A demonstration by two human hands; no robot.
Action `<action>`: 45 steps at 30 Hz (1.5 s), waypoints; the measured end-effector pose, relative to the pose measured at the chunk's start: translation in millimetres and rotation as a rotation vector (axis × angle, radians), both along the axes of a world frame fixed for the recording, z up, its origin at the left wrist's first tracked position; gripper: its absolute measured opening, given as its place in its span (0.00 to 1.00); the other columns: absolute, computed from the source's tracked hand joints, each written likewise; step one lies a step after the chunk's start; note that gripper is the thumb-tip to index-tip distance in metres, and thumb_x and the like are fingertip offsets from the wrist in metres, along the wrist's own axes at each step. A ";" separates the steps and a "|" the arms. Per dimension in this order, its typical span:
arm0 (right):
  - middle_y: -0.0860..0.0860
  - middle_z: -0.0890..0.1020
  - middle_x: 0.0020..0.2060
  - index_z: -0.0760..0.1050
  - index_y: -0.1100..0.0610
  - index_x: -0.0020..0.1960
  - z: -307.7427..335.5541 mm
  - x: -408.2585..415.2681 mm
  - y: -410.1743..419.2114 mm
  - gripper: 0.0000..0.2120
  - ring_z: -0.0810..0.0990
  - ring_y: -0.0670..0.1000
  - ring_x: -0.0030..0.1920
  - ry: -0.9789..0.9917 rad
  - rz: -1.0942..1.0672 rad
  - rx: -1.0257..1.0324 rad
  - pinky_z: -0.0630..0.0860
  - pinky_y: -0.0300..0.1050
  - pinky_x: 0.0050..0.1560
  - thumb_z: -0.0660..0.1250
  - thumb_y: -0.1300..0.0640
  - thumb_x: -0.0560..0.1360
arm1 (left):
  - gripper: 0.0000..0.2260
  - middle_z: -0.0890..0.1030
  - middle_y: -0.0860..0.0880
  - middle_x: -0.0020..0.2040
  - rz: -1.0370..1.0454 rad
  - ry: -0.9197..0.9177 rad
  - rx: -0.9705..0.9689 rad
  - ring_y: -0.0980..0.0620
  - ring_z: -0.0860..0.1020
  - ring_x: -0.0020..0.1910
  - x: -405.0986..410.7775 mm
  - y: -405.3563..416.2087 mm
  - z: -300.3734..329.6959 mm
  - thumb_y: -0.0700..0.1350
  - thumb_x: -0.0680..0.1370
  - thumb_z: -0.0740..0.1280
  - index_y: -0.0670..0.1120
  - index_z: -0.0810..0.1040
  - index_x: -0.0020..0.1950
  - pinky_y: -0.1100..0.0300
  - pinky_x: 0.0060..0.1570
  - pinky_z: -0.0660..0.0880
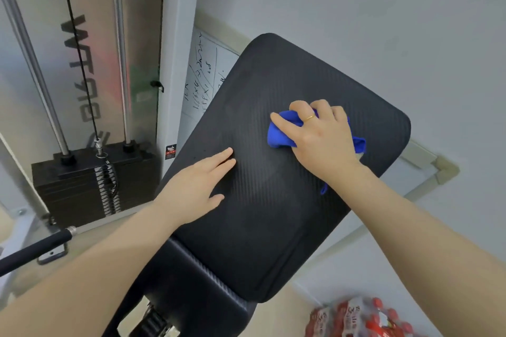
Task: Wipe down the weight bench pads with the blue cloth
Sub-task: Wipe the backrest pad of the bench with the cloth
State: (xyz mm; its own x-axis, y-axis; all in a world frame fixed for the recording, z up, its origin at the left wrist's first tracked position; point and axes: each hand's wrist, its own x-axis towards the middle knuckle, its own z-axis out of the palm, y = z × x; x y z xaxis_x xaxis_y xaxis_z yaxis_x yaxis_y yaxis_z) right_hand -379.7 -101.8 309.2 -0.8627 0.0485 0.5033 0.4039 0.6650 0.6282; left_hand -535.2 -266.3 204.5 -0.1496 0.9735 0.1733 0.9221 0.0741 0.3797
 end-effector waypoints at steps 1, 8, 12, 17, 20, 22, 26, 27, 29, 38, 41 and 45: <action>0.55 0.80 0.51 0.78 0.51 0.59 -0.2 13.8 -2.5 0.22 0.76 0.60 0.42 -0.034 0.019 -0.023 0.70 0.50 0.38 0.68 0.57 0.65 | 0.28 0.52 0.56 0.77 0.038 -0.019 0.038 0.53 0.62 0.73 2.3 1.3 4.2 0.49 0.77 0.63 0.49 0.57 0.75 0.60 0.69 0.62; 0.56 0.70 0.59 0.67 0.51 0.60 -2.2 14.6 -5.9 0.27 0.74 0.59 0.40 -0.115 0.005 -0.019 0.68 0.49 0.34 0.71 0.58 0.63 | 0.45 0.51 0.41 0.77 0.324 0.031 0.147 0.39 0.67 0.68 -14.7 26.4 22.0 0.55 0.66 0.75 0.42 0.56 0.75 0.46 0.66 0.66; 0.56 0.78 0.54 0.74 0.54 0.46 -1.3 -60.0 2.9 0.17 0.73 0.58 0.39 -0.058 0.080 -0.018 0.65 0.47 0.33 0.69 0.65 0.59 | 0.59 0.46 0.41 0.77 0.543 -0.061 -0.131 0.42 0.52 0.76 -36.7 49.8 22.2 0.69 0.60 0.71 0.46 0.39 0.76 0.44 0.73 0.53; 0.54 0.79 0.47 0.76 0.54 0.37 0.1 -47.6 4.4 0.09 0.71 0.56 0.34 -0.016 0.113 -0.085 0.61 0.45 0.32 0.70 0.64 0.59 | 0.58 0.71 0.44 0.63 0.522 -0.279 -0.193 0.42 0.75 0.57 -38.1 50.1 18.9 0.69 0.58 0.71 0.52 0.40 0.75 0.47 0.52 0.75; 0.54 0.75 0.47 0.77 0.55 0.38 -20.3 -6.4 -8.7 0.08 0.69 0.55 0.32 -0.025 0.070 -0.149 0.62 0.44 0.30 0.70 0.64 0.60 | 0.56 0.72 0.43 0.62 0.511 -0.254 -0.207 0.40 0.76 0.54 -36.4 48.7 23.6 0.68 0.59 0.71 0.51 0.43 0.75 0.48 0.48 0.76; 0.53 0.71 0.48 0.77 0.55 0.38 -27.6 1.8 -12.0 0.10 0.69 0.54 0.31 -0.047 0.057 -0.106 0.61 0.44 0.30 0.68 0.66 0.59 | 0.55 0.72 0.43 0.61 0.500 -0.248 -0.221 0.40 0.77 0.53 -38.8 48.3 24.8 0.69 0.59 0.71 0.50 0.45 0.74 0.49 0.45 0.74; 0.54 0.79 0.44 0.77 0.55 0.35 -8.6 -76.4 -4.0 0.08 0.71 0.55 0.32 -0.084 0.132 -0.017 0.60 0.45 0.31 0.70 0.66 0.58 | 0.54 0.72 0.42 0.61 0.480 -0.257 -0.192 0.39 0.76 0.54 -48.5 51.2 19.3 0.68 0.59 0.72 0.49 0.47 0.74 0.48 0.47 0.74; 0.54 0.80 0.43 0.76 0.56 0.34 -8.8 -100.2 -3.0 0.07 0.71 0.55 0.33 -0.080 0.149 -0.002 0.60 0.45 0.31 0.70 0.66 0.59 | 0.54 0.72 0.41 0.62 0.474 -0.253 -0.182 0.39 0.76 0.55 -50.6 51.9 14.8 0.67 0.59 0.72 0.49 0.46 0.74 0.48 0.48 0.75; 0.54 0.80 0.44 0.76 0.57 0.33 -12.2 -132.4 -2.1 0.06 0.71 0.55 0.32 -0.062 0.155 0.000 0.60 0.45 0.31 0.70 0.66 0.60 | 0.55 0.72 0.42 0.63 0.460 -0.255 -0.157 0.40 0.76 0.56 -52.6 53.7 10.0 0.67 0.60 0.72 0.50 0.44 0.75 0.47 0.50 0.76; 0.50 0.79 0.42 0.78 0.52 0.34 -42.1 -69.8 -36.5 0.09 0.70 0.53 0.33 -0.267 0.122 -0.133 0.61 0.44 0.31 0.75 0.56 0.56 | 0.49 0.74 0.45 0.60 0.454 -0.299 -0.160 0.46 0.76 0.48 -49.7 52.7 17.0 0.65 0.59 0.75 0.46 0.55 0.70 0.54 0.41 0.72; 0.48 0.78 0.39 0.78 0.51 0.32 -3.3 -100.1 -15.7 0.04 0.73 0.53 0.35 -0.233 0.091 0.071 0.61 0.44 0.33 0.68 0.59 0.60 | 0.48 0.75 0.46 0.58 0.462 -0.307 -0.182 0.44 0.77 0.50 -51.0 52.2 22.2 0.67 0.57 0.74 0.47 0.58 0.66 0.53 0.42 0.72; 0.52 0.78 0.37 0.77 0.54 0.30 46.2 -144.9 25.1 0.07 0.73 0.56 0.32 0.205 -0.073 0.042 0.59 0.44 0.31 0.73 0.64 0.57 | 0.47 0.75 0.47 0.57 0.461 -0.306 -0.173 0.45 0.75 0.47 -50.4 51.9 17.3 0.68 0.57 0.73 0.48 0.58 0.66 0.54 0.39 0.70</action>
State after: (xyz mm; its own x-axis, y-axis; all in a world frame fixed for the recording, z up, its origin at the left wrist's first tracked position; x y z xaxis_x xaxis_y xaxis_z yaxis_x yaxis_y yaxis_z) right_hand -524.7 -76.8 355.4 -0.7369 0.0822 0.6710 0.5720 0.6047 0.5542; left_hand -585.5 -214.3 221.8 -0.5829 0.8063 -0.1002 0.6300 0.5264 0.5710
